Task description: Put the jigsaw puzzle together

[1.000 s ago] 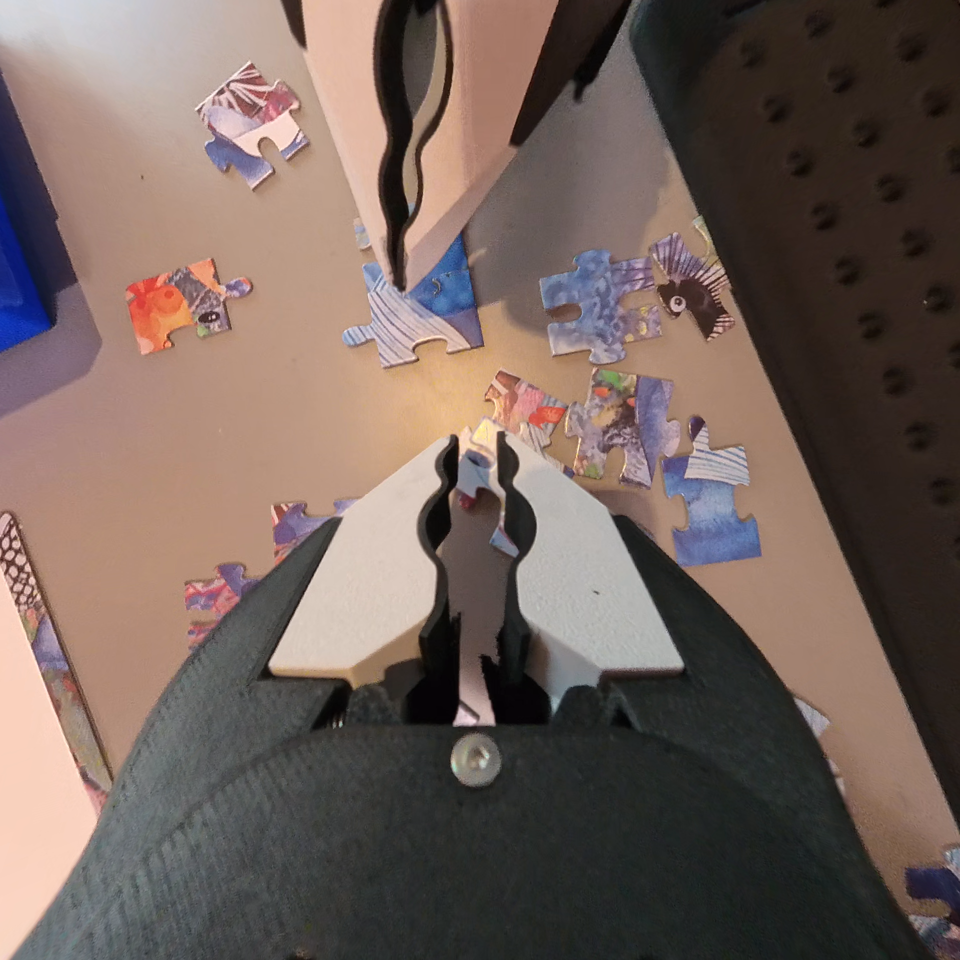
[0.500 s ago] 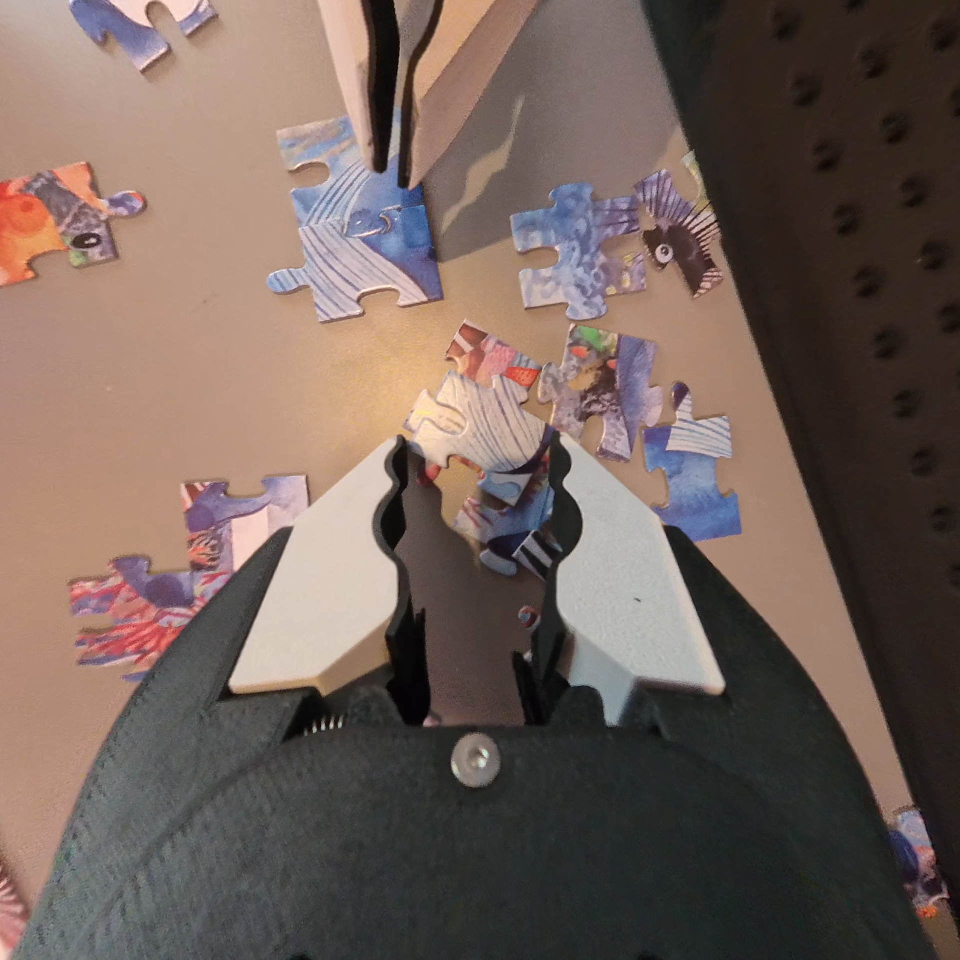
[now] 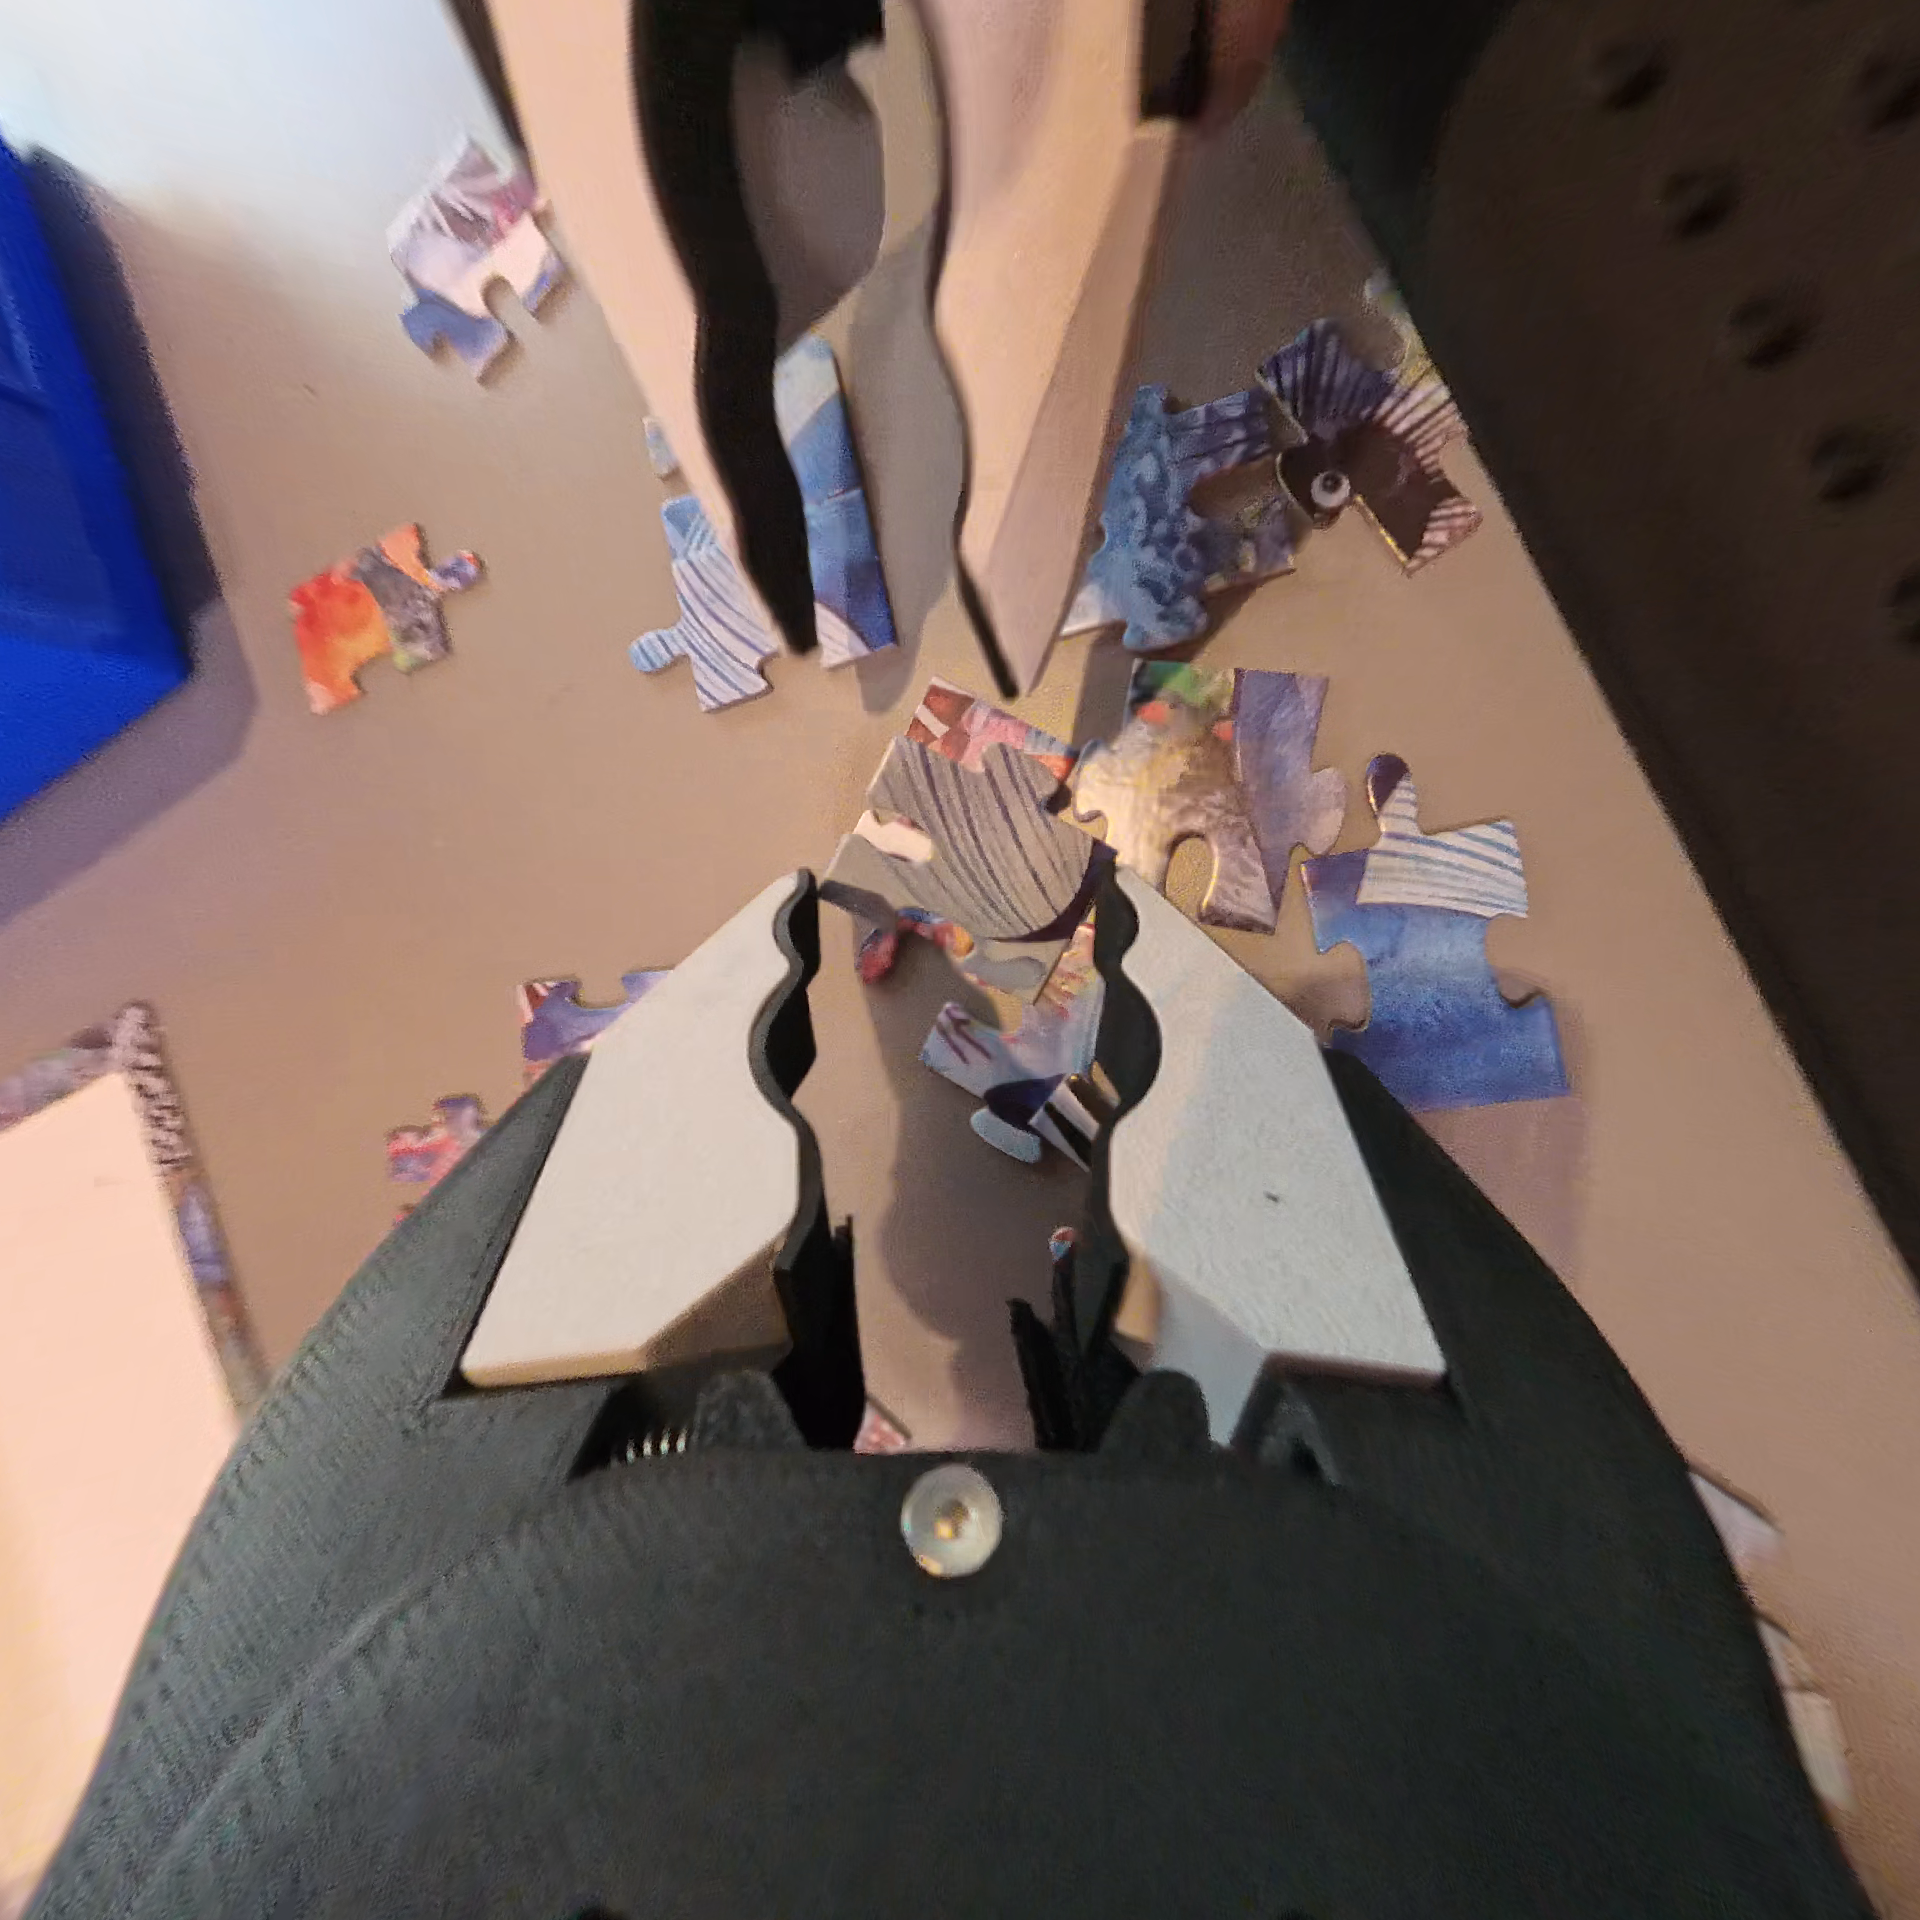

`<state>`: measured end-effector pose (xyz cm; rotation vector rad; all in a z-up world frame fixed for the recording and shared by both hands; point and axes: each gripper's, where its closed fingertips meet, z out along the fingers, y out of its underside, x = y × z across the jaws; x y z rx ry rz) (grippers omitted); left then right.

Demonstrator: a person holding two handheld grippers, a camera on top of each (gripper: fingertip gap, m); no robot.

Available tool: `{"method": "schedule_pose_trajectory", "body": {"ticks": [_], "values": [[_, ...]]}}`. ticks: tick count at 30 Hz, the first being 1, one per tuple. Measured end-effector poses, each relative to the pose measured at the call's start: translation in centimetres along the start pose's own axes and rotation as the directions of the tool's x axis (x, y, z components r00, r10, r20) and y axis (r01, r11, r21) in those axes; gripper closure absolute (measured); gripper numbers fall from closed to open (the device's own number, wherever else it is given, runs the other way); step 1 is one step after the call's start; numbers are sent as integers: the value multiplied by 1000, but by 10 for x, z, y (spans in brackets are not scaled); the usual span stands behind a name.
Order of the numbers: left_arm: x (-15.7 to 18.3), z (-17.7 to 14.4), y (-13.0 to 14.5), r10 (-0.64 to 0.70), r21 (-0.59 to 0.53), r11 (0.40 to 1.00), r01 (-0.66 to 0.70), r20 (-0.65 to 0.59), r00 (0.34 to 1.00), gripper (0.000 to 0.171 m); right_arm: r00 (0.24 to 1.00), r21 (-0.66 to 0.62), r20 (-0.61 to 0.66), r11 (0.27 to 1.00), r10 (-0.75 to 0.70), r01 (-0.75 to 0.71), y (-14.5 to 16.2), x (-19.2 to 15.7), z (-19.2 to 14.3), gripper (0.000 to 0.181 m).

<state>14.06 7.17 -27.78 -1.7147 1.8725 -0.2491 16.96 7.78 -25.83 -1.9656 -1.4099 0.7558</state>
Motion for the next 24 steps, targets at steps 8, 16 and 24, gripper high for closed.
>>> {"method": "schedule_pose_trajectory", "body": {"ticks": [8, 16, 24], "values": [[-8, -8, -7, 259, 4, 963, -268, 246, 934, 136, 988, -26, 138, 997, 73, -70, -8, -10, 21, 173], [-22, -15, -10, 91, 73, 992, -106, 186, 978, 135, 976, 86, 175, 985, 132, -149, -18, 2, -6, 181], [-29, 10, -8, -65, 40, 997, 64, 38, 997, 136, 907, 239, 289, 894, 307, -379, -21, 43, -50, 181]]}}
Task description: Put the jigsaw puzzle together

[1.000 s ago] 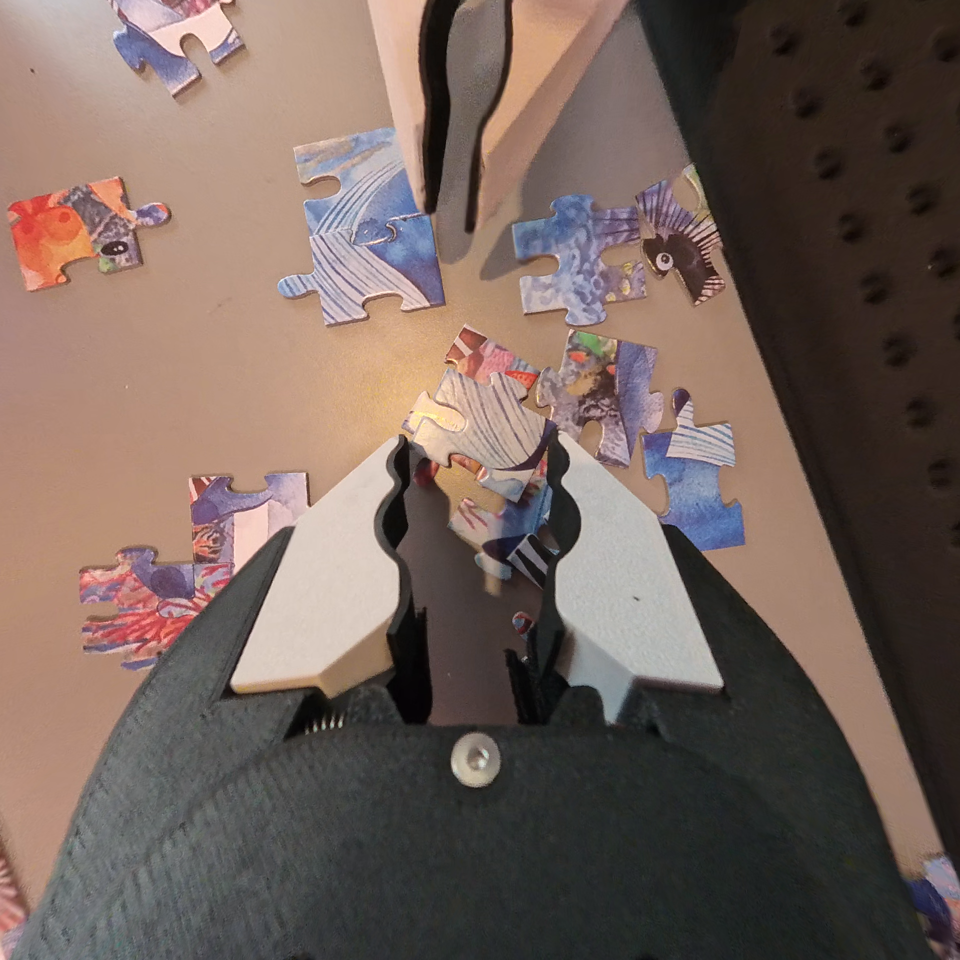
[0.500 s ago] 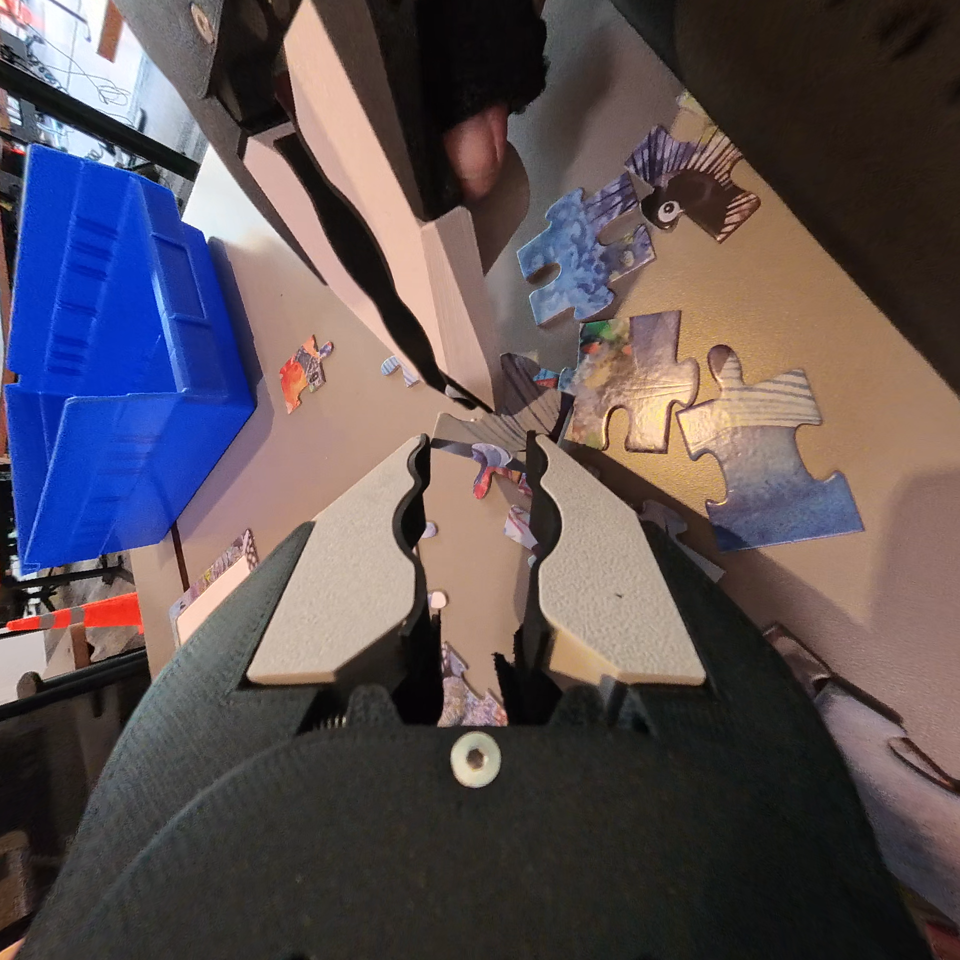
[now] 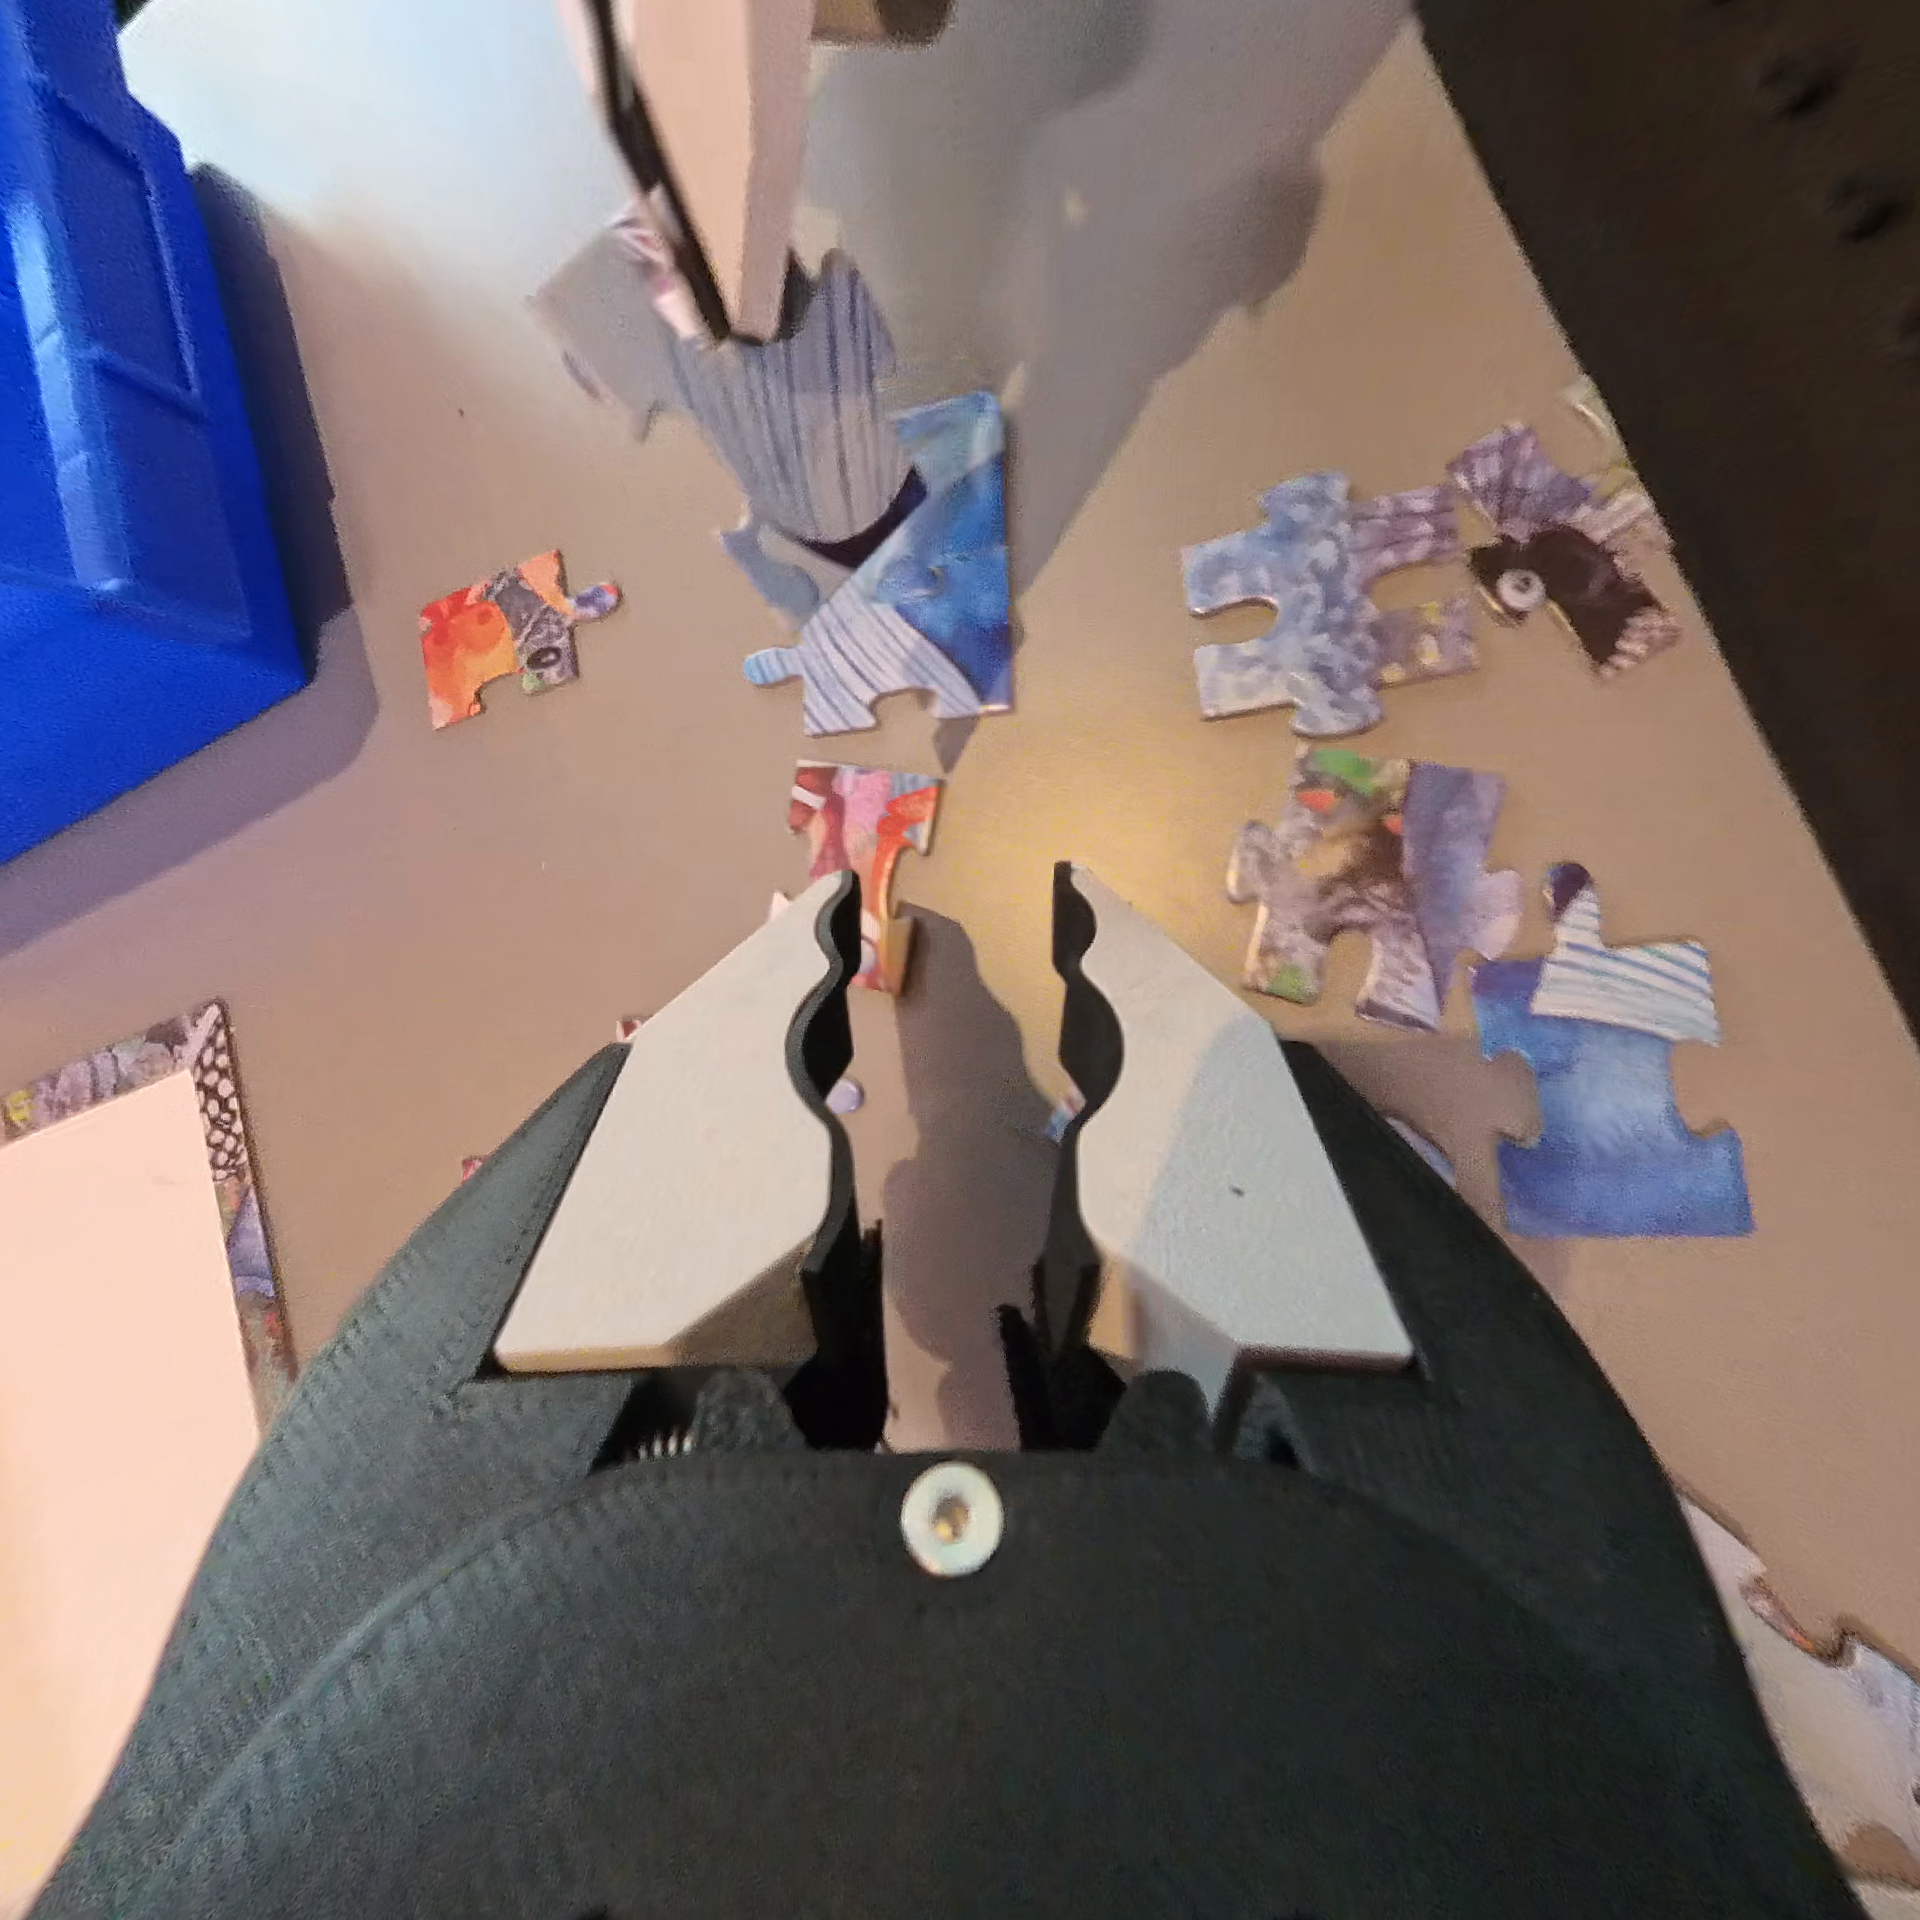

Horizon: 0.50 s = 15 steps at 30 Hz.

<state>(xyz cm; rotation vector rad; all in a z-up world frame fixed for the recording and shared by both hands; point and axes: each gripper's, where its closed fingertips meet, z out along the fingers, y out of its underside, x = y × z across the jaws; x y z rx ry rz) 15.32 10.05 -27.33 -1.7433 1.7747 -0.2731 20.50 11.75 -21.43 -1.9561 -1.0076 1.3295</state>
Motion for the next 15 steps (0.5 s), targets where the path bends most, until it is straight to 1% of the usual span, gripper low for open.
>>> {"method": "schedule_pose_trajectory", "body": {"ticks": [2, 5, 7, 9, 10, 11, 13, 15], "values": [[-5, 5, -1, -44, 13, 999, 45, -34, 998, 136, 1000, 29, 12, 999, 28, -28, -2, 5, -7, 181], [-13, 14, 4, -87, -23, 996, 85, -67, 994, 130, 998, 58, 22, 997, 57, -58, -3, 11, -14, 181], [-15, 18, 3, -115, -24, 993, 113, -103, 988, 129, 997, 68, 29, 995, 71, -73, -2, 14, -17, 181], [-12, 21, 2, -163, -31, 987, 160, -170, 972, 136, 996, 70, 36, 994, 81, -84, -2, 17, -18, 181], [-12, 21, 2, -185, -37, 983, 181, -187, 965, 135, 996, 68, 39, 994, 84, -87, -2, 18, -18, 181], [-13, 21, 3, -182, -38, 983, 178, -192, 964, 136, 995, 66, 44, 994, 86, -88, -2, 19, -18, 181], [-12, 20, 4, -178, -43, 984, 173, -197, 964, 145, 995, 60, 52, 994, 86, -89, -2, 19, -17, 181], [-8, 18, 5, -183, -44, 983, 177, -207, 961, 146, 995, 57, 56, 995, 84, -87, -3, 20, -16, 181]]}}
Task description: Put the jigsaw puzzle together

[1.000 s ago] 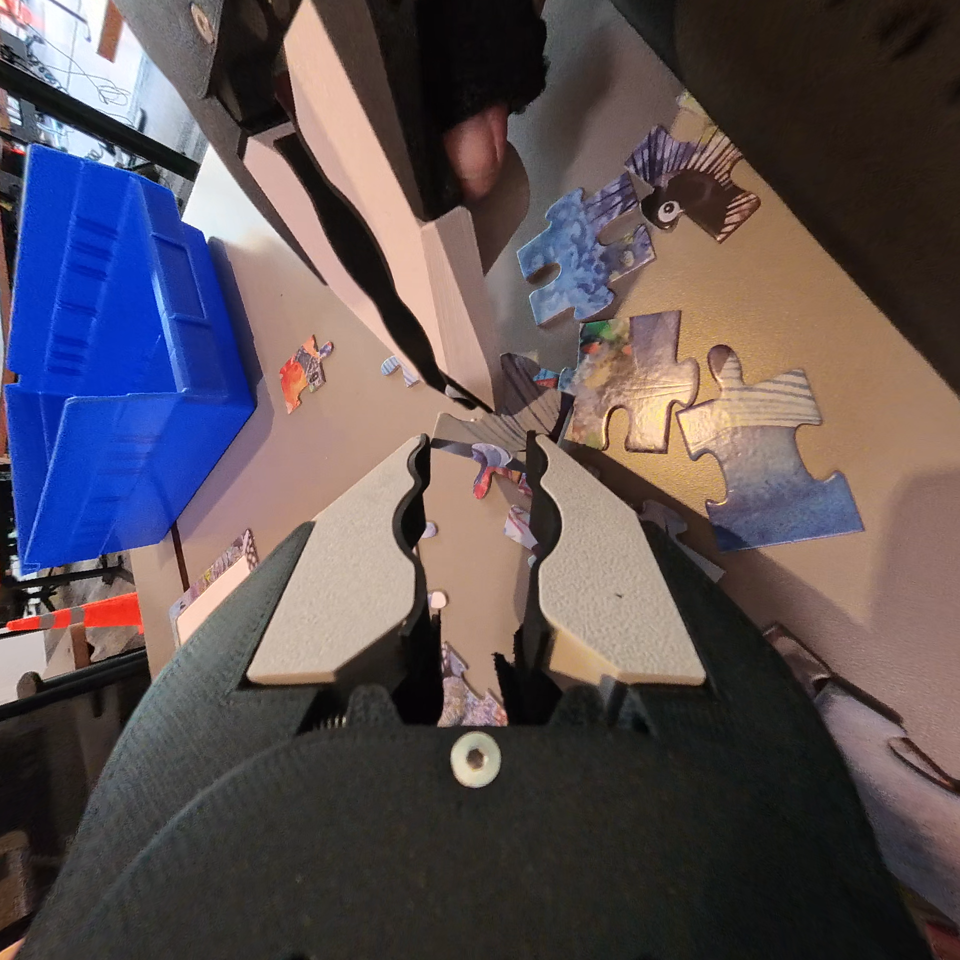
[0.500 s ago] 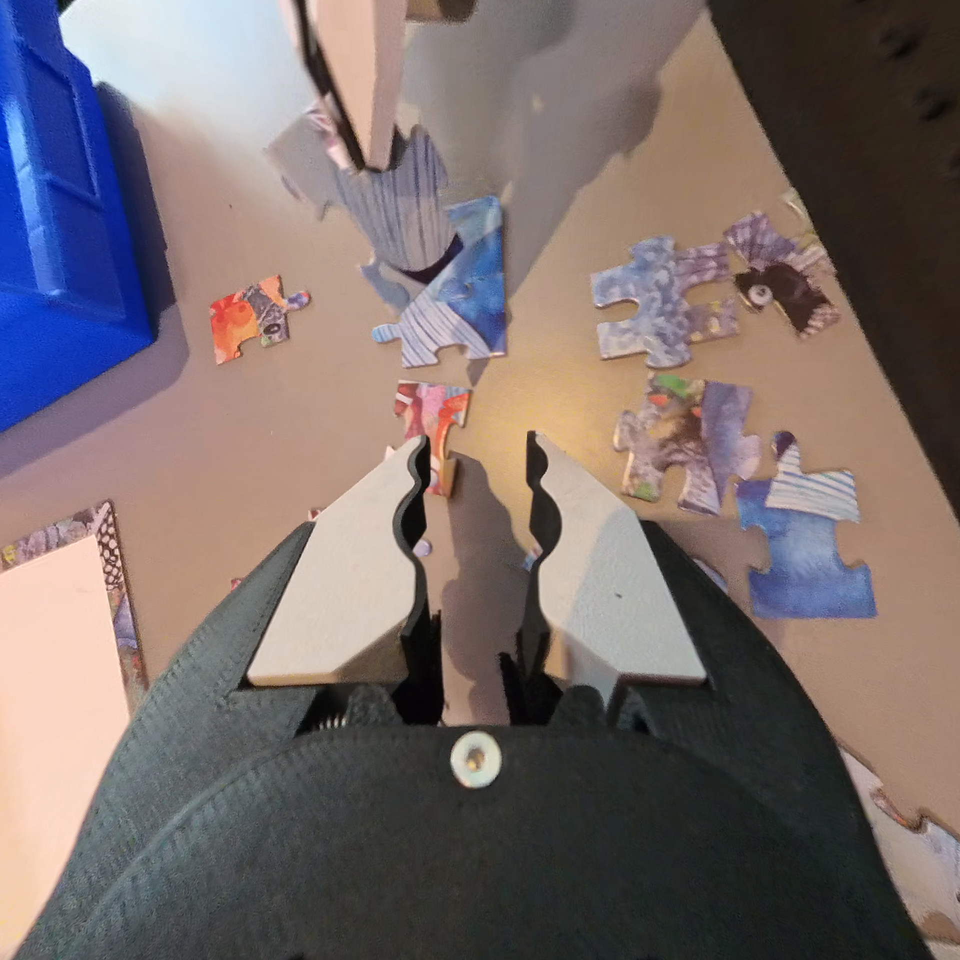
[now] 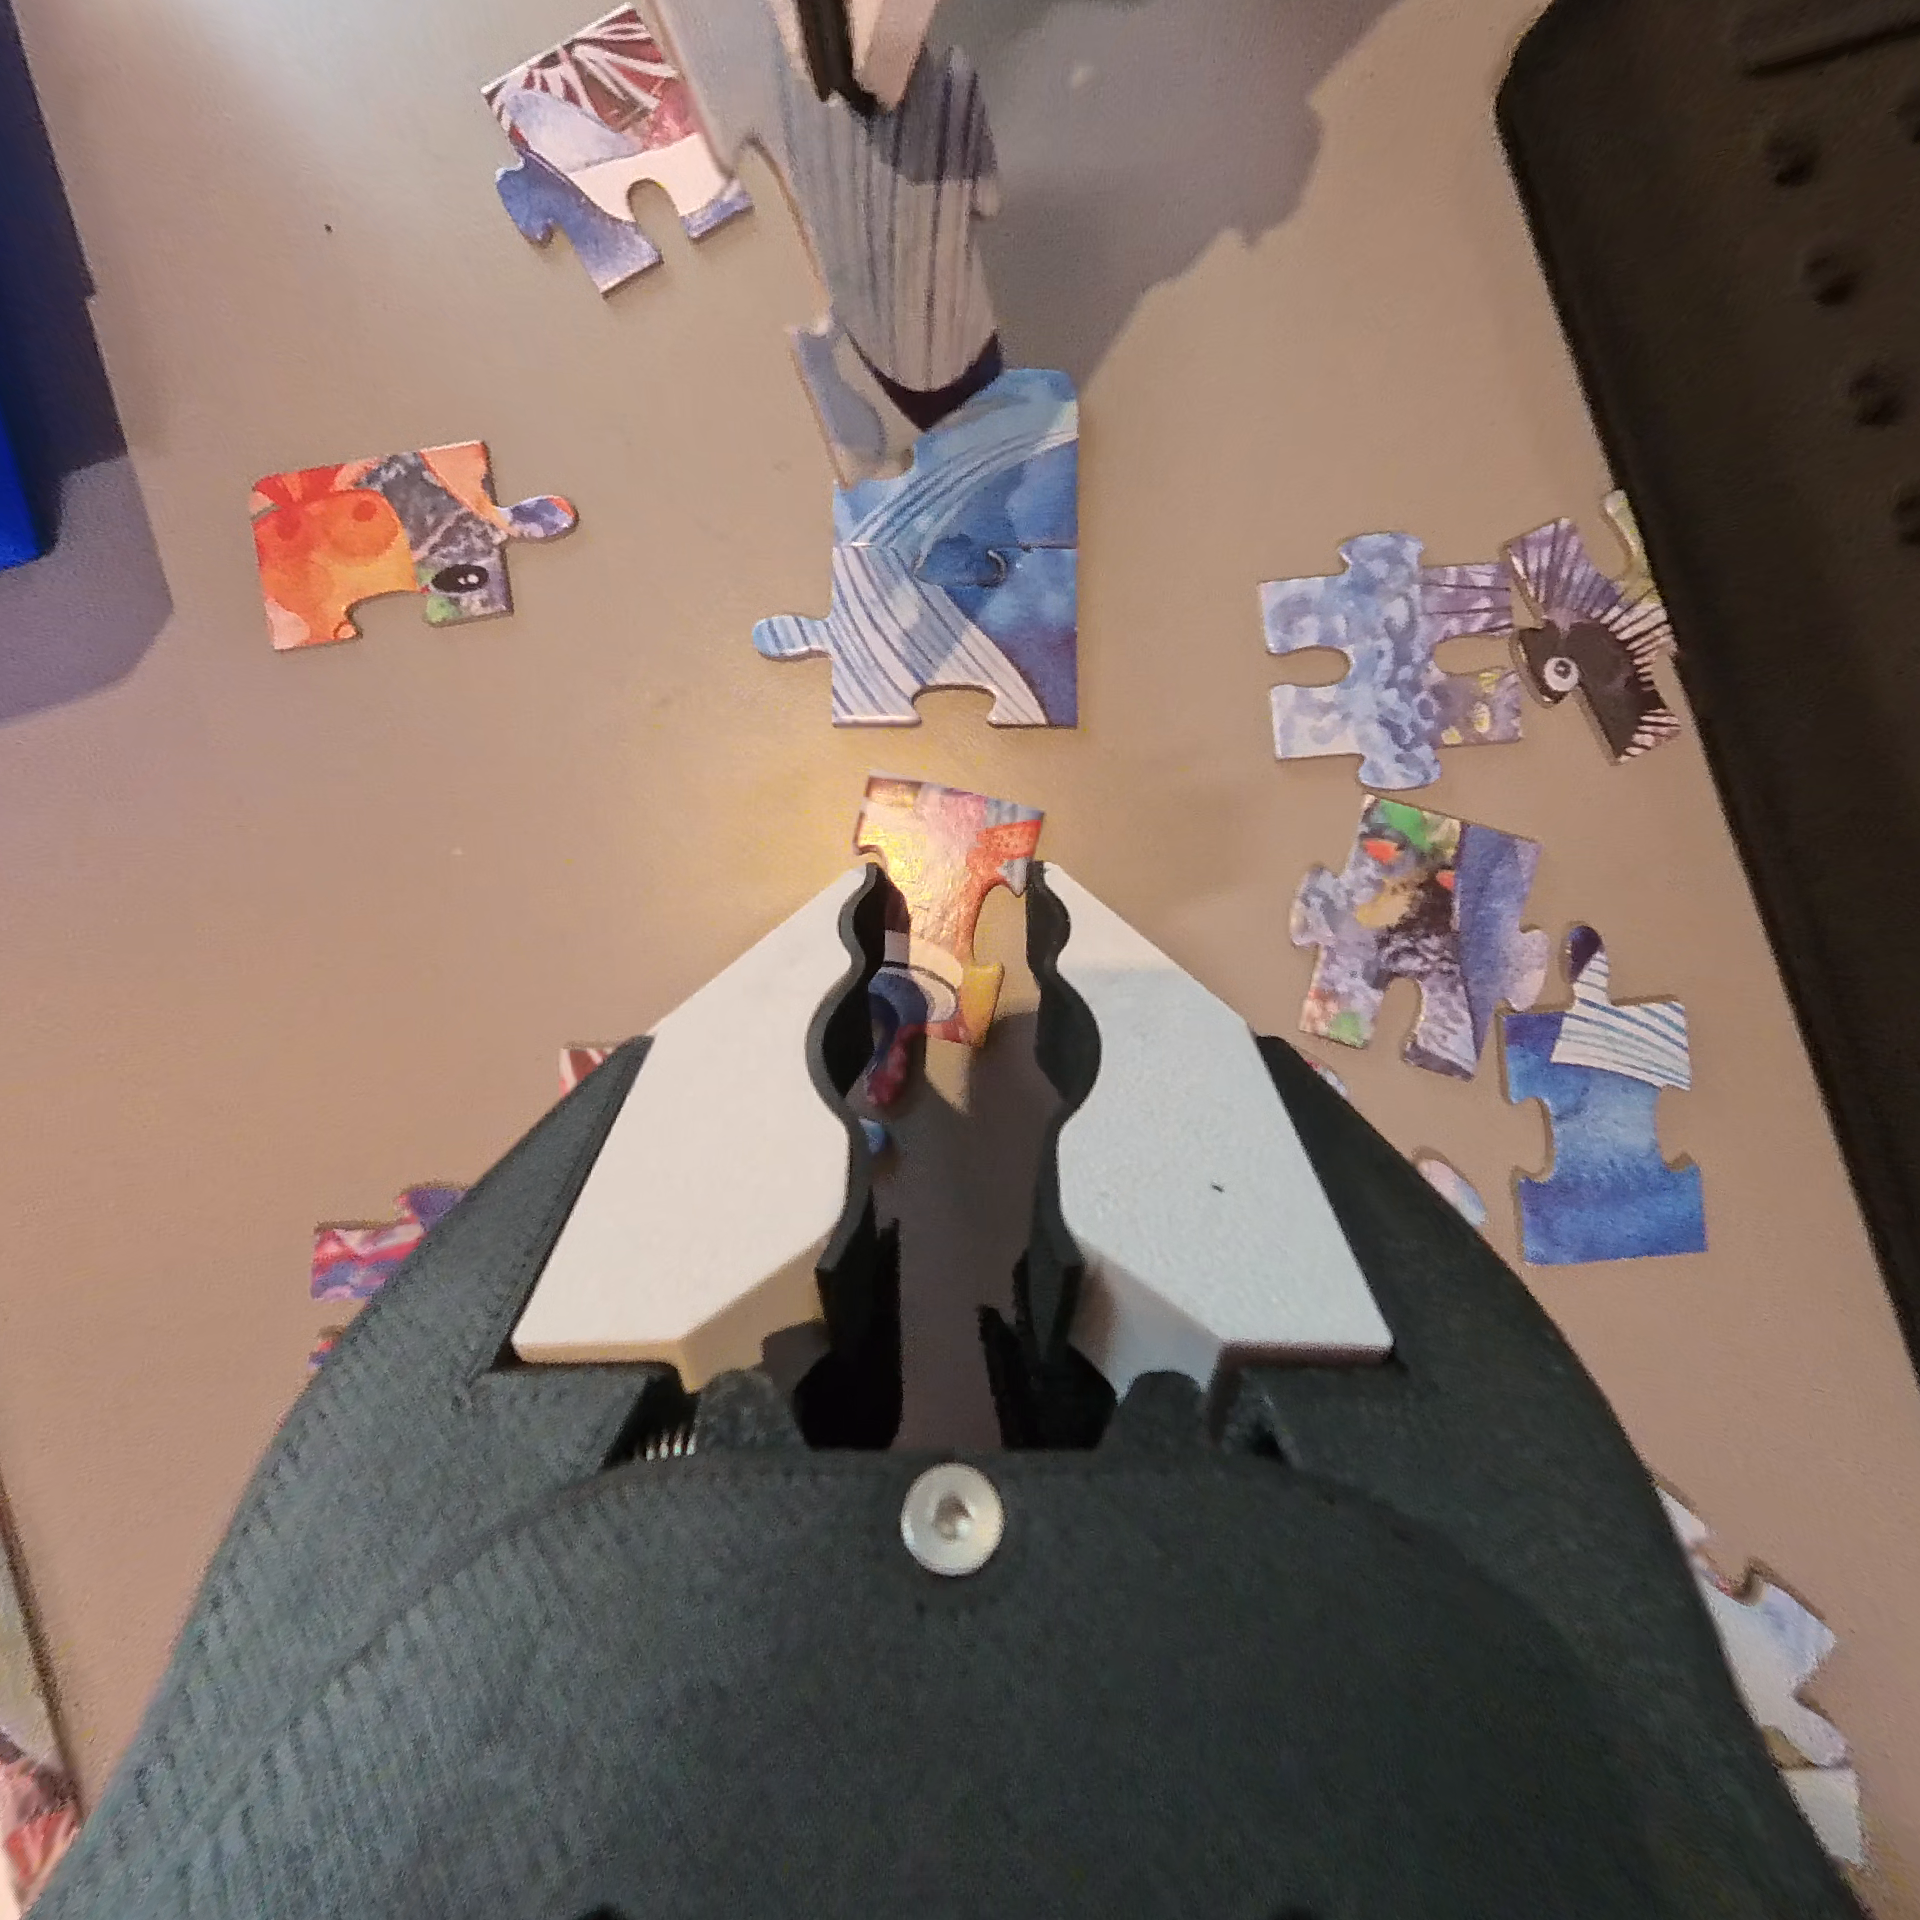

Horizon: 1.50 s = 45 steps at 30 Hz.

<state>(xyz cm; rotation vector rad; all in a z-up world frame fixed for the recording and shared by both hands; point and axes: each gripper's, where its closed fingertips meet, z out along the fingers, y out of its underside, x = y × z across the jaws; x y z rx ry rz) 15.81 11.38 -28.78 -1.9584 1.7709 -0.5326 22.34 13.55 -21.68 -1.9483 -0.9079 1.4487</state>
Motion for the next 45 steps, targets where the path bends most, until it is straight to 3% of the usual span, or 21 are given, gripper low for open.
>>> {"method": "schedule_pose_trajectory", "body": {"ticks": [10, 13, 18, 24, 29, 37, 45], "values": [[45, -23, 30, -57, -61, 997, 50, -116, 992, 149, 1000, 27, 0, 1000, 9, -9, -6, 1, -2, 181], [39, -31, 34, -35, -76, 997, 30, -56, 998, 135, 1000, 30, 12, 1000, 8, -8, -6, -2, -1, 181], [18, -45, -4, -107, 114, 988, 106, 3, 994, 130, 999, 28, 50, 1000, -15, 13, -12, -15, 8, 181], [15, -48, -55, -182, 349, 912, 217, -130, 975, 143, 993, 31, 114, 999, -41, 38, -19, -32, 20, 181], [12, -49, -63, -213, 407, 867, 286, -216, 953, 161, 988, 52, 149, 998, -36, 29, -24, -35, 18, 181], [-2, -66, -63, -262, 475, 804, 359, -259, 930, 148, 982, 82, 187, 996, -36, 21, -31, -38, 19, 181], [5, -71, -72, -222, 505, 786, 357, -309, 925, 169, 975, 78, 217, 997, -37, 20, -33, -45, 24, 181]]}}
